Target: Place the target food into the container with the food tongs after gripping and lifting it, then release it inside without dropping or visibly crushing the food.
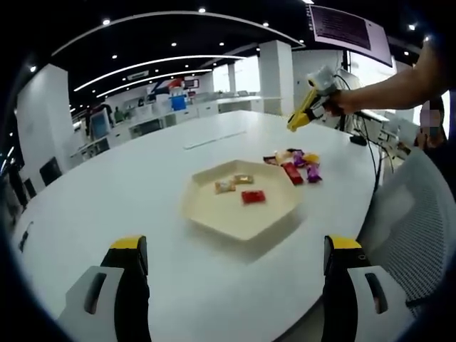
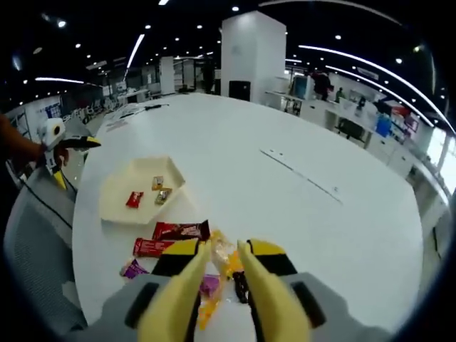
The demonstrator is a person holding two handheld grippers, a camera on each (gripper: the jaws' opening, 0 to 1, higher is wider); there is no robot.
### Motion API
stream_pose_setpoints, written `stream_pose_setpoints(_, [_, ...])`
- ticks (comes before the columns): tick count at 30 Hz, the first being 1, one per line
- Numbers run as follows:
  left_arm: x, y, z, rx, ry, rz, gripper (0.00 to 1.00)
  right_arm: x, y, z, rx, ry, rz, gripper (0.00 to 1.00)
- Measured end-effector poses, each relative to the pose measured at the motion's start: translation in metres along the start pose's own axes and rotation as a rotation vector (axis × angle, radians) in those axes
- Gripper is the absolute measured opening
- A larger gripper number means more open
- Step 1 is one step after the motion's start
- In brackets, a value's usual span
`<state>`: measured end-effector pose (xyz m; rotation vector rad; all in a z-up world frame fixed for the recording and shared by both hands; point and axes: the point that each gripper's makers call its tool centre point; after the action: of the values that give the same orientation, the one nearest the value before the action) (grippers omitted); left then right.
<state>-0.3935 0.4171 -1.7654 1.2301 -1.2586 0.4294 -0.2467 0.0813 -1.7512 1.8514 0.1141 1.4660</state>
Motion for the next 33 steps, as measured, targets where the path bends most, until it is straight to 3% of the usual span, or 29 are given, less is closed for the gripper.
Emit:
stream_pose_setpoints(6, [-0.002,0.000,0.000,-0.002,0.003,-0.005,1.00,-0.015,0.010,0.012,-0.020,0.000,-0.012,0.24])
stream_pose_setpoints(13, [-0.002,0.000,-0.005,0.019,0.019,-0.005,1.00,-0.023,0.008,0.016,-0.009,0.006,-0.022,0.24])
stream_pose_setpoints(25, [-0.007,-0.001,-0.009,0.037,0.018,-0.027,1.00,-0.039,-0.010,0.027,0.023,-0.005,-0.035,0.25])
stream_pose_setpoints(33, [-0.008,-0.002,-0.008,0.034,0.011,-0.039,1.00,-0.054,-0.023,0.022,0.047,-0.003,-0.066,0.25])
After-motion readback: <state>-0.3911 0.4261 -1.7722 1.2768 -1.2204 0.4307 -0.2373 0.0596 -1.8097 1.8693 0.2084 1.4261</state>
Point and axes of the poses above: the point that each gripper's makers call its tool centre point, and the gripper's own axes: y roughly backward along the fingers, z roughly to its right, x roughly out of its top, and after that the axes turned 11 degrees about x, right-handed
